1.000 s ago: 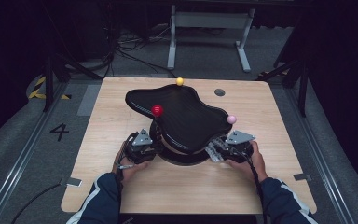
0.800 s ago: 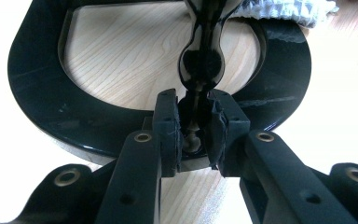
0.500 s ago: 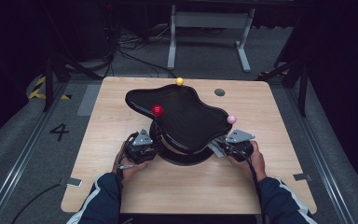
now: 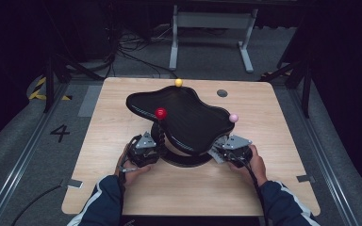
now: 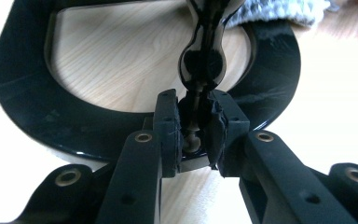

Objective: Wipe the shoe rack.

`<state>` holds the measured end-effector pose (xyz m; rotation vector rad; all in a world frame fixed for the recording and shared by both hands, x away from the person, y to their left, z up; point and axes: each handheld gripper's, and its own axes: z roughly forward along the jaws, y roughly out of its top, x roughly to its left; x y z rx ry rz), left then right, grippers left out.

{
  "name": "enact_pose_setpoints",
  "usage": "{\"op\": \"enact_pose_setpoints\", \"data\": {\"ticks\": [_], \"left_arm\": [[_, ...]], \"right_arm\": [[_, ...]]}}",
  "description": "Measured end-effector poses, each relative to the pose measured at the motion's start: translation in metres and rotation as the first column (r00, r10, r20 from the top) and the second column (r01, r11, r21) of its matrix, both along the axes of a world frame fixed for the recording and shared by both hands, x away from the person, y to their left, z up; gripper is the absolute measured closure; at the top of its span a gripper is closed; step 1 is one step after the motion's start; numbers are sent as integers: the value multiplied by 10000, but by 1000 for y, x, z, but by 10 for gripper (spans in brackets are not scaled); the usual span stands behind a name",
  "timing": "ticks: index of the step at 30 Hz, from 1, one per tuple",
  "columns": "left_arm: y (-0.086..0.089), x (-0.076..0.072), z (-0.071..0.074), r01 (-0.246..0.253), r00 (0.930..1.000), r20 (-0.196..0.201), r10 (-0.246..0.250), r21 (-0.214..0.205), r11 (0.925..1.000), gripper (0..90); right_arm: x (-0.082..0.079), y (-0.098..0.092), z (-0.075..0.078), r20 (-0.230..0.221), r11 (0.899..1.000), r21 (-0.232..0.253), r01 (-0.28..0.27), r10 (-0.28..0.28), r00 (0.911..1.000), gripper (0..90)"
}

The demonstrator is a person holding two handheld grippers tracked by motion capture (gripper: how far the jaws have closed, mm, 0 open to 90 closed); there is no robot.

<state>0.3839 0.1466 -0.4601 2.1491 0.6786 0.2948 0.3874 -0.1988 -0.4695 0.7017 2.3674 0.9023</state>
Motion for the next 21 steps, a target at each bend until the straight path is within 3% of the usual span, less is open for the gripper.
{"op": "enact_pose_setpoints", "data": {"ticks": [2, 4, 7, 11, 16, 21], "left_arm": [[-1, -2, 0, 55, 10000, -22, -55, -87, 9999, 748], [-2, -2, -1, 115, 9999, -61, -116, -150, 9998, 748], [-2, -2, -1, 137, 9998, -145, -139, -196, 9997, 747], [-2, -2, -2, 108, 9997, -228, -117, -374, 9992, 747], [-2, -1, -3, 113, 9997, -220, -123, -441, 9990, 747], [-2, -2, -3, 80, 9997, -242, -91, -424, 9991, 747]], "right_arm": [[-5, 7, 1, 69, 9999, -27, -154, 154, 9999, 804], [-10, 16, 2, -8, 9983, 250, -534, 534, 9986, 803], [-21, 42, 0, 100, 9934, 370, -1090, 1087, 9940, 803], [-29, 70, -3, 646, 9843, 356, -1731, 1706, 9832, 804], [-34, 97, -5, 821, 9824, 463, -1812, 1771, 9808, 804], [-32, 114, -4, 723, 9801, 1190, -1586, 1507, 9859, 803]]}}
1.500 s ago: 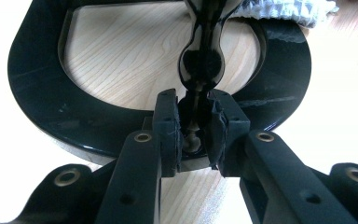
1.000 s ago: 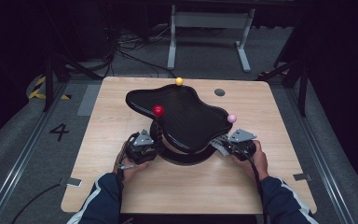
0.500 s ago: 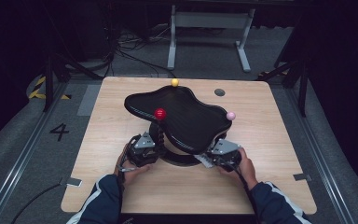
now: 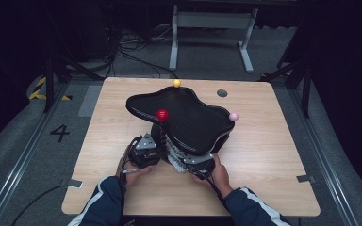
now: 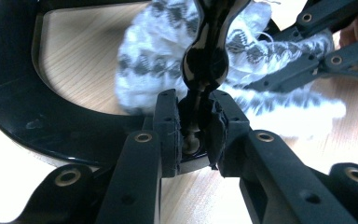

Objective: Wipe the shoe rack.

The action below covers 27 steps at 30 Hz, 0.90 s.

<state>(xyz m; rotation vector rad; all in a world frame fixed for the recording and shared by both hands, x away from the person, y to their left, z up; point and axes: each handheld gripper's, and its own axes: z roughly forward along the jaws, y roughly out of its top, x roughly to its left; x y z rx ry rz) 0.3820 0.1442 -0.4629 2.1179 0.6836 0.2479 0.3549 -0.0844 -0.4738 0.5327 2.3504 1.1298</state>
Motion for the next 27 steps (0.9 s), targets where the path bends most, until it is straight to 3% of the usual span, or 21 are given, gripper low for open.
{"op": "enact_pose_setpoints", "data": {"ticks": [3, 6, 8, 12, 14, 17, 19, 27], "left_arm": [[0, 0, 0, 31, 10000, -1, -31, -2, 10000, 747], [0, 0, 0, 33, 10000, 48, -34, 80, 10000, 747], [0, 0, 0, 41, 10000, 63, -41, 119, 9999, 747], [0, 1, 0, 75, 10000, 18, -75, 67, 9999, 747], [1, 1, 0, 138, 9999, -36, -137, 44, 9999, 747], [0, 2, 0, 174, 9998, -26, -174, 16, 9998, 747], [0, 2, -1, 172, 9999, -17, -172, -14, 9999, 746], [0, 4, -1, 285, 9996, -44, -285, -14, 9996, 747]], "right_arm": [[-7, 9, 0, 222, 9997, 99, -213, 210, 9995, 802], [-16, 19, -1, 253, 9983, -87, -571, 573, 9980, 798], [-19, 22, -1, 533, 9970, -466, -620, 644, 9965, 798], [-17, 16, 0, 355, 9964, -485, -700, 718, 9968, 800], [-15, 10, 1, 430, 9946, -712, -748, 780, 9960, 799], [-19, -5, 2, 102, 9948, -734, -713, 722, 9973, 798], [-20, -15, 0, 201, 9939, -898, -647, 668, 9976, 798], [-13, -66, 0, -74, 9930, -1180, 89, -99, 9999, 800]]}}
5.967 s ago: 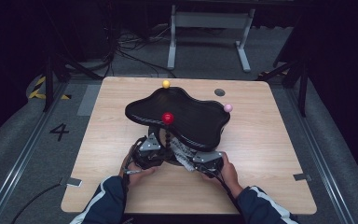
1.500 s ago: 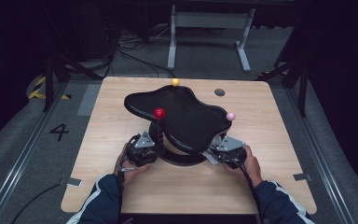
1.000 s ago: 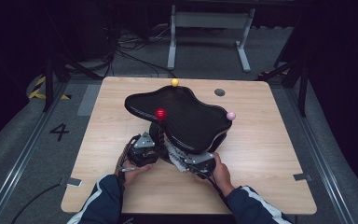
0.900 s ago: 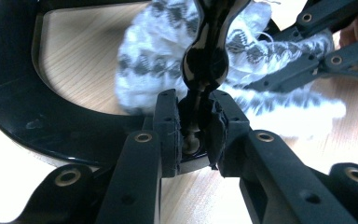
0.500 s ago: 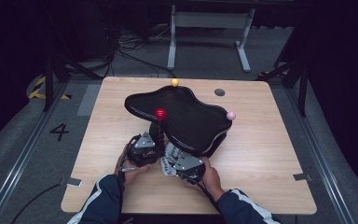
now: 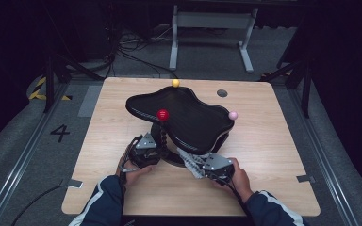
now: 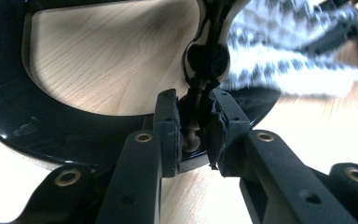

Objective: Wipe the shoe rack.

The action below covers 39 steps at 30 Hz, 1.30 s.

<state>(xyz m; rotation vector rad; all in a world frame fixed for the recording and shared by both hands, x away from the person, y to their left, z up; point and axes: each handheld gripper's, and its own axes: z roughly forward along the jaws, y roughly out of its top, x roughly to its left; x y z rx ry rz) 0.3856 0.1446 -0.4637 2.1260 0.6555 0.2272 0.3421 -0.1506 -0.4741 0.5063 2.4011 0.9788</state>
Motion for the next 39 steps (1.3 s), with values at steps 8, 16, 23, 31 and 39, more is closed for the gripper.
{"op": "enact_pose_setpoints", "data": {"ticks": [8, 16, 23, 31, 39], "left_arm": [[0, 0, 0, 80, 10000, -27, -80, 66, 9999, 747], [-1, 0, 0, 71, 10000, -4, -71, 109, 9999, 747], [-1, 0, 0, 75, 10000, 0, -75, 150, 9999, 747], [-2, 0, 0, 56, 10000, 40, -57, 285, 9996, 745], [-5, 0, -3, 59, 9999, 83, -65, 706, 9975, 736]], "right_arm": [[22, -39, -2, -64, 9935, -206, 1116, -1117, 9937, 802], [54, -71, -6, -194, 9745, 9, 2242, -2242, 9744, 803], [65, -83, -6, -293, 9647, 62, 2631, -2628, 9644, 803], [72, -115, 1, -432, 9325, 211, 3606, -3595, 9321, 805], [58, -142, 33, -155, 9120, 1224, 3915, -3926, 9196, 807]]}}
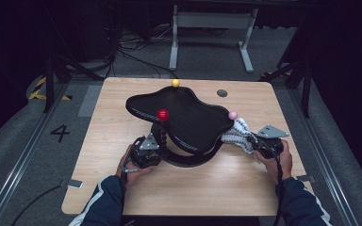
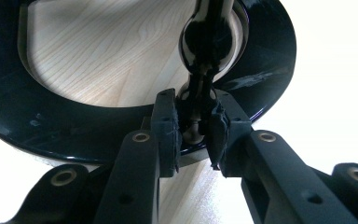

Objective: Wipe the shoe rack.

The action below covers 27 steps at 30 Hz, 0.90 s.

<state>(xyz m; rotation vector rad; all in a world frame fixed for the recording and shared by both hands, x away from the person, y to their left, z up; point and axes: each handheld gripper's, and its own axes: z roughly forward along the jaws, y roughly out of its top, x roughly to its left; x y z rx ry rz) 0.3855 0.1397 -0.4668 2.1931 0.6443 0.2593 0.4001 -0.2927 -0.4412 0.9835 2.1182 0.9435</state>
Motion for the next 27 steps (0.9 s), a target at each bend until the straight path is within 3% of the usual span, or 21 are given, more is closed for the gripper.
{"op": "enact_pose_setpoints", "data": {"ticks": [5, 11, 13, 21, 27], "left_arm": [[0, 1, 1, 23, 10000, -38, -23, 20, 10000, 735], [-1, 1, 0, 18, 10000, -64, -19, -111, 9999, 716], [-3, 1, 0, 35, 10000, -34, -35, 16, 10000, 711], [-5, 1, 0, -116, 9999, -12, 116, -23, 9999, 703], [-7, 2, 0, -179, 9998, -32, 178, -47, 9998, 703]], "right_arm": [[-16, -5, 23, 772, 9986, 459, -274, 238, 9967, 807], [-30, 3, 46, 1807, 9880, 1215, -950, 721, 9809, 808], [-32, 7, 51, 1999, 9790, 1494, -1388, 1076, 9739, 808], [-36, 29, 56, 2270, 9511, 1630, -2625, 2228, 9481, 807], [-46, 45, 63, 2446, 9192, 1536, -3626, 3201, 9152, 806]]}}
